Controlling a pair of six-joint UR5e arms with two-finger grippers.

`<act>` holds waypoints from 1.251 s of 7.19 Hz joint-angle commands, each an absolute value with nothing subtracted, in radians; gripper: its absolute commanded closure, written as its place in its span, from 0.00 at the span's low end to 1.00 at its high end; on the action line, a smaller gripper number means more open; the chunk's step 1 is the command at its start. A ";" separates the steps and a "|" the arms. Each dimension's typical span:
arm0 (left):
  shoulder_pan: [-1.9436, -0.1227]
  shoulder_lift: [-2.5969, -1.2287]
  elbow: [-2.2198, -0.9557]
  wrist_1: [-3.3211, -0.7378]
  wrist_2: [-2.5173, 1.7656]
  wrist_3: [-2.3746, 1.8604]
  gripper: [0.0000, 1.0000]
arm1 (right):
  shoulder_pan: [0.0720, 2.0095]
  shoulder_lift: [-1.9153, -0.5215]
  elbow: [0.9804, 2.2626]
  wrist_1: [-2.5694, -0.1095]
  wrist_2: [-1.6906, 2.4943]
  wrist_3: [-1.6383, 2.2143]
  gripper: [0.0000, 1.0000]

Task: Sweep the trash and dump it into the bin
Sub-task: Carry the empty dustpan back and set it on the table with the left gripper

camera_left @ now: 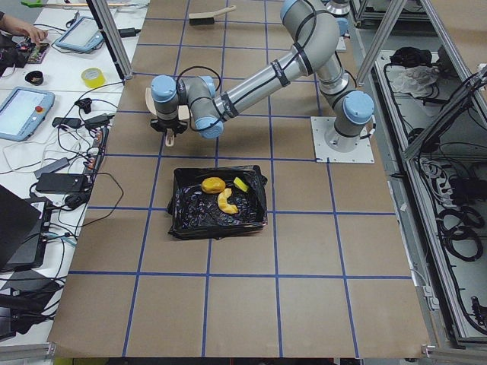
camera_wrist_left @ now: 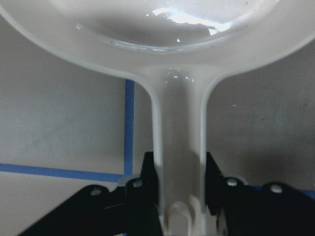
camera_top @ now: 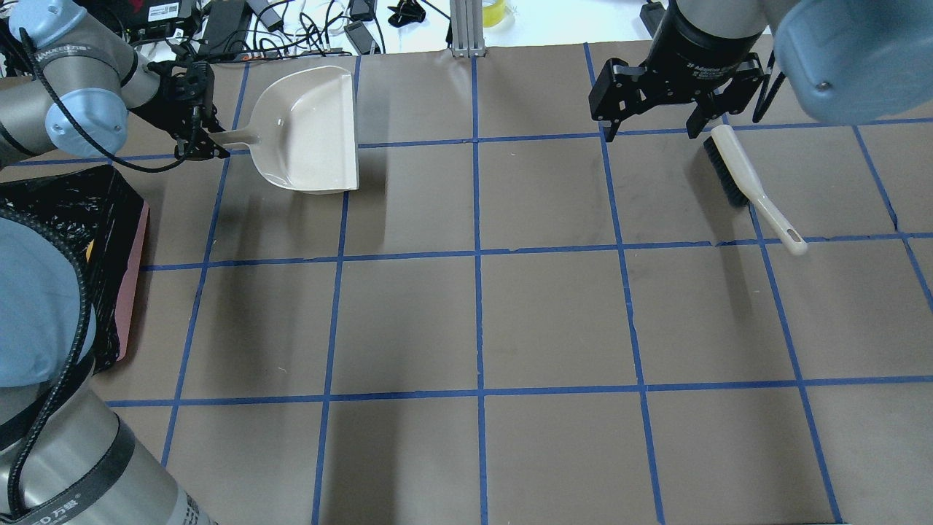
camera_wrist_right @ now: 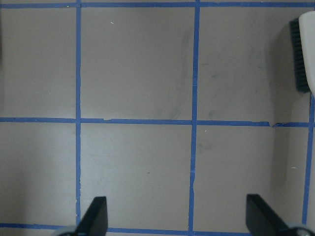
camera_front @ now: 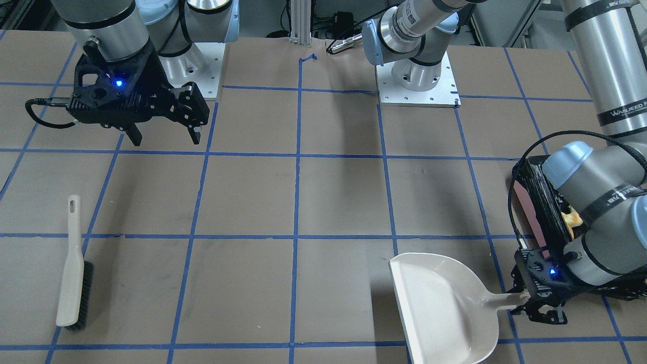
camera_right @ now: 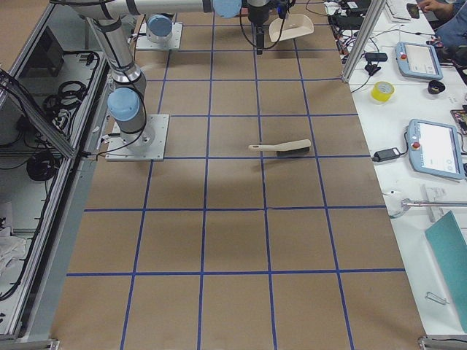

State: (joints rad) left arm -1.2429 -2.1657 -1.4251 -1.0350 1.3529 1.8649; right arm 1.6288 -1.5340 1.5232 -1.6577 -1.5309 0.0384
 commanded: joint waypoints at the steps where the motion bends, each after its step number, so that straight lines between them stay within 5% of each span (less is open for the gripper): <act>1: -1.281 -2.174 -1.420 -1.051 1.426 1.845 0.94 | 1.629 -1.534 1.523 -1.658 -1.531 0.038 0.00; 7: -1.330 -2.187 -1.443 -1.061 1.503 1.738 0.93 | 1.629 -1.534 1.523 -1.657 -1.532 0.038 0.00; 9: -1.345 -2.177 -1.479 -1.060 1.502 1.740 0.79 | 1.629 -1.534 1.523 -1.658 -1.532 0.038 0.00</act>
State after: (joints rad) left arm -1.3340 -2.1814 -1.4615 -1.0595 1.5027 1.7442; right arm 1.6291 -1.5340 1.5232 -1.6578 -1.5322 0.0384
